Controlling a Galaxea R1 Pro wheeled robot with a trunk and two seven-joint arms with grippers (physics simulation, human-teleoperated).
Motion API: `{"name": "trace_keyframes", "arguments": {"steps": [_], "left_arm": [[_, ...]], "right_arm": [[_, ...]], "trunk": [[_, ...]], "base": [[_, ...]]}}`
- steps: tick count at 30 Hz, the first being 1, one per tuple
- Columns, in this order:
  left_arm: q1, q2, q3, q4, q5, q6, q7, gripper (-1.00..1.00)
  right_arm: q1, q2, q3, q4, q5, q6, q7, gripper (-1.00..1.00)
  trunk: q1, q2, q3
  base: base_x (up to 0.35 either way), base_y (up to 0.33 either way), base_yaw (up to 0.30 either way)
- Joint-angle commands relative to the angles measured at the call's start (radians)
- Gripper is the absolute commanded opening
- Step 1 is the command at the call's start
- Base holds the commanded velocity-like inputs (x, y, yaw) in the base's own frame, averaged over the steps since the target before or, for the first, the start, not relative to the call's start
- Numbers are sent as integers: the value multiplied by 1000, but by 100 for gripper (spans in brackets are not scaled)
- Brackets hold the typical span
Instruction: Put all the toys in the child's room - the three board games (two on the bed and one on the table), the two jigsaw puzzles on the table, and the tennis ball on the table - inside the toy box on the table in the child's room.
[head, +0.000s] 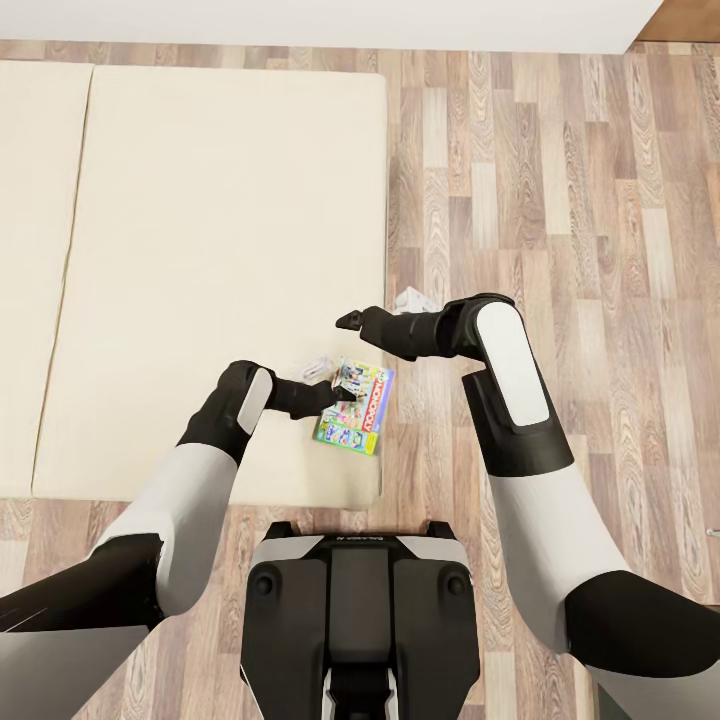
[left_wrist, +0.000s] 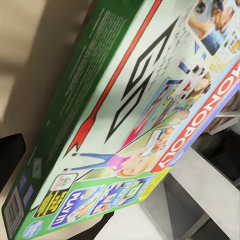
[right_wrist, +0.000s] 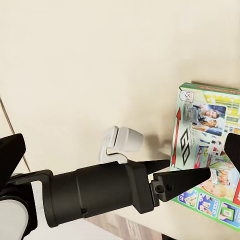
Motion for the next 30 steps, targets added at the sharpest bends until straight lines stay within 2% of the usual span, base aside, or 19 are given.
{"name": "trace_keyframes", "arguments": {"steps": [1,30], "left_arm": [[-1,-1,6,0,-2,6,-4,100],[-1,-1,0,0,-1,6,-18,100]], "right_arm": [[-1,0,0,-1,-8,3,-10,100],[-1,0,0,-1,-8,3,-10,100]], "trunk": [[1,-2,-1],[1,-2,-1]], "base": [[0,0,0],[0,0,0]]}}
